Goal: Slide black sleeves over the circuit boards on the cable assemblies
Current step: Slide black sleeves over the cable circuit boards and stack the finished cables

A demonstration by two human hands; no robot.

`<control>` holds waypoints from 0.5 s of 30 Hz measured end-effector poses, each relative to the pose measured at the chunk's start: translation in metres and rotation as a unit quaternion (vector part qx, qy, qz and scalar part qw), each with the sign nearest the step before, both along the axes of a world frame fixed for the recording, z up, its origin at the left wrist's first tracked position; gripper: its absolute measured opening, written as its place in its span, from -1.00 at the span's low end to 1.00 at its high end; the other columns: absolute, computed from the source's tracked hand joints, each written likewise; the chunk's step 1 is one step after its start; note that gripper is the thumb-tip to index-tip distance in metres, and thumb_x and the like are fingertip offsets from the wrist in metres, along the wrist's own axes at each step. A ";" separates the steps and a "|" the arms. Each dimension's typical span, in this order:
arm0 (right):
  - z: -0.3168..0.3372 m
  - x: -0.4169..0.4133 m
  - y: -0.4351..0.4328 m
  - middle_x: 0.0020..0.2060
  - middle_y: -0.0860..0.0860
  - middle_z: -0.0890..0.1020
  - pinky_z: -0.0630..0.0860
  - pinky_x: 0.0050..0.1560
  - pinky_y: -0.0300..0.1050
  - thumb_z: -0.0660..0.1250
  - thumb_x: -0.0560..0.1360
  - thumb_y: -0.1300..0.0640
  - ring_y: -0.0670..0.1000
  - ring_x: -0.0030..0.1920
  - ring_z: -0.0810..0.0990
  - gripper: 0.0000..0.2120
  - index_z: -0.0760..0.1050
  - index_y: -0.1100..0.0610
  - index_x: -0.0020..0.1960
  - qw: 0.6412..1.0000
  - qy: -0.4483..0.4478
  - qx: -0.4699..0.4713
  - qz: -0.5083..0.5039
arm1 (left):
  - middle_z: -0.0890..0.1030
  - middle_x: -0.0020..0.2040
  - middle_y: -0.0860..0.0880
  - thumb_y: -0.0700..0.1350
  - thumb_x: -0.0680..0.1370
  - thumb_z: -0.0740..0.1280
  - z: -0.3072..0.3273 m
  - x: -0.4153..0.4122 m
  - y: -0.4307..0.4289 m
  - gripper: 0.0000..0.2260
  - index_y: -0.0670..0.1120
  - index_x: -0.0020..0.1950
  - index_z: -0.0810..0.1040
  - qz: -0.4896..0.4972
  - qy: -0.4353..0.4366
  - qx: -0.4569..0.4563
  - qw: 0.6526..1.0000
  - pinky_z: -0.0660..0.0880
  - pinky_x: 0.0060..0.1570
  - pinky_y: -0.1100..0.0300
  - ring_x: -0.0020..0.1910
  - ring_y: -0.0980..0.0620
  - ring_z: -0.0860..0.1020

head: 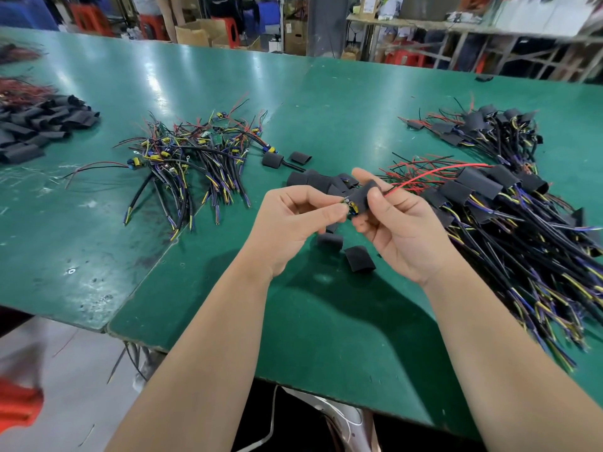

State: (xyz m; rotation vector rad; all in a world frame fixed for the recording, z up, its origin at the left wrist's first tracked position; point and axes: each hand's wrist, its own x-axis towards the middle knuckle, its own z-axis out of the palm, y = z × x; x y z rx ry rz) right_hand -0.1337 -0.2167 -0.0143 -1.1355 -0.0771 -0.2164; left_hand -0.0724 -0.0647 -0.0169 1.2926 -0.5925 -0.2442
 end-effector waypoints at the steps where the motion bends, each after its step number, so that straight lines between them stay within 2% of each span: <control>1: 0.000 0.000 0.001 0.02 -0.07 0.67 0.52 -0.29 -0.26 0.25 0.45 0.16 -0.08 -0.37 0.57 -0.79 0.66 0.17 -0.13 1.000 0.005 0.000 0.001 | 0.64 -0.39 0.03 -0.35 0.42 0.43 0.000 0.000 0.000 -0.86 -0.12 -0.23 0.65 0.008 0.000 0.002 1.000 0.41 -0.37 0.38 -0.45 0.21 0.49; 3: 0.001 0.001 0.001 0.10 -0.01 0.62 0.51 -0.28 -0.24 0.23 0.47 0.07 -0.06 -0.34 0.55 -0.75 0.64 0.17 -0.07 1.000 0.020 0.004 0.002 | 0.65 -0.38 0.02 -0.34 0.43 0.43 0.001 0.001 0.000 -0.88 -0.13 -0.21 0.64 0.025 0.007 0.000 1.000 0.40 -0.37 0.37 -0.45 0.20 0.49; 5: 0.002 0.001 -0.001 -0.01 0.01 0.65 0.51 -0.26 -0.25 0.21 0.48 0.03 -0.07 -0.33 0.55 -0.70 0.61 0.16 0.04 1.000 0.026 0.014 0.004 | 0.66 -0.37 0.00 -0.34 0.43 0.43 0.001 0.002 0.000 -0.88 -0.13 -0.22 0.65 0.023 0.022 -0.015 0.999 0.39 -0.38 0.38 -0.46 0.20 0.49; 7: 0.004 0.000 -0.005 -0.13 -0.03 0.68 0.53 -0.22 -0.28 0.22 0.48 0.07 -0.11 -0.32 0.57 -0.73 0.63 0.13 0.05 1.000 0.008 0.028 0.005 | 0.65 -0.38 -0.01 -0.29 0.40 0.43 0.002 0.002 0.000 -0.88 -0.08 -0.25 0.68 0.007 0.036 -0.029 0.999 0.38 -0.38 0.39 -0.47 0.19 0.48; 10: 0.004 -0.003 -0.009 -0.13 -0.03 0.70 0.55 -0.17 -0.33 0.25 0.46 0.17 -0.16 -0.30 0.60 -0.73 0.68 0.02 0.04 0.999 -0.018 0.043 0.025 | 0.66 -0.37 -0.02 -0.23 0.38 0.41 0.002 0.001 0.000 -0.89 -0.06 -0.28 0.71 -0.009 0.043 -0.031 0.999 0.39 -0.37 0.39 -0.47 0.18 0.47; 13: 0.004 -0.004 -0.009 -0.08 -0.01 0.71 0.56 -0.15 -0.32 0.43 0.36 0.12 -0.17 -0.29 0.62 -0.77 0.69 0.00 0.00 0.998 -0.016 0.046 0.039 | 0.65 -0.37 0.00 -0.24 0.38 0.41 0.001 0.001 -0.001 -0.87 -0.04 -0.29 0.71 -0.014 0.035 -0.026 0.999 0.38 -0.37 0.39 -0.46 0.19 0.47; 15: 0.003 -0.004 -0.009 -0.04 0.01 0.71 0.57 -0.15 -0.30 0.54 0.24 0.04 -0.15 -0.29 0.62 -0.67 0.69 0.01 0.00 0.997 -0.018 0.051 0.056 | 0.66 -0.37 -0.01 -0.24 0.37 0.41 0.001 0.001 -0.001 -0.87 -0.05 -0.29 0.70 -0.017 0.034 -0.026 0.999 0.38 -0.38 0.39 -0.46 0.19 0.48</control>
